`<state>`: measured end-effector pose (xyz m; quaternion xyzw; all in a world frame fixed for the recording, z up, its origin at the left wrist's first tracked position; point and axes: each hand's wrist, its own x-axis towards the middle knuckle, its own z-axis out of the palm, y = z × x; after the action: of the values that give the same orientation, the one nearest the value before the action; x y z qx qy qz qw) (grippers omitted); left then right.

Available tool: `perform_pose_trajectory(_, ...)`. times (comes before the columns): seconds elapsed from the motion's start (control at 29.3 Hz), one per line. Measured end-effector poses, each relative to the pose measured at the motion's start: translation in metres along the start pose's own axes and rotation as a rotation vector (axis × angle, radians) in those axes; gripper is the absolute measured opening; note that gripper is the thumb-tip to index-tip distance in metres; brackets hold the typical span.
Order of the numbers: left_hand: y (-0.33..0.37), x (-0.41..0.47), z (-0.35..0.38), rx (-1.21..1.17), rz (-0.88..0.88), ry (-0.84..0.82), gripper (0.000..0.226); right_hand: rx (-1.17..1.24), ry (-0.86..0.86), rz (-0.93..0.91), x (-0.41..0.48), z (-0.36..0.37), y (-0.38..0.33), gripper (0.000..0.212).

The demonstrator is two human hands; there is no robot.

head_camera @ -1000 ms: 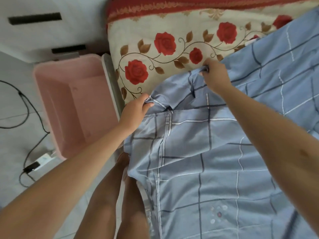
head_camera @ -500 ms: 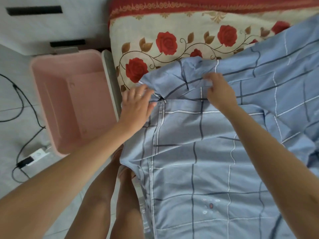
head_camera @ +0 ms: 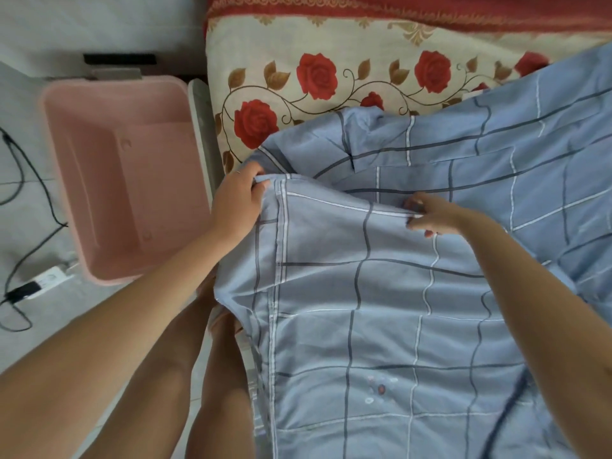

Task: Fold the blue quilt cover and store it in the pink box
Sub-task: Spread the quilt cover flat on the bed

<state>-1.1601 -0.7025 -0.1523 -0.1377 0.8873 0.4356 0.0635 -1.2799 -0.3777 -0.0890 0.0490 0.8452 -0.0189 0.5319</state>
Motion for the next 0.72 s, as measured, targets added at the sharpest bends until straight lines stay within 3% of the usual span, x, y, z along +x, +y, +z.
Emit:
perform_pose_trajectory(0.1,-0.003,-0.004,-0.012,0.003,0.006,0.016,0.009,-0.114,0.142,-0.050,-0.001,0.001,-0.006,0.034)
perform_pose_trajectory(0.24,-0.009,0.002,-0.024,-0.011,-0.033,0.086,0.008,0.325,0.173,-0.075,-0.001,-0.024,-0.019,0.021)
perform_pose_trajectory(0.41,-0.021,0.014,-0.022,0.000,-0.063,0.099,0.008,0.178,0.296,-0.191,0.012,-0.055,-0.038,0.013)
perform_pose_trajectory(0.55,-0.035,0.023,-0.023,-0.027,-0.170,0.159,0.008,0.252,0.261,-0.237,0.028,-0.049,-0.059,0.012)
perform_pose_trajectory(0.72,-0.045,0.024,-0.021,0.062,-0.226,0.179,0.012,0.083,0.627,-0.253,0.041,-0.013,-0.057,0.023)
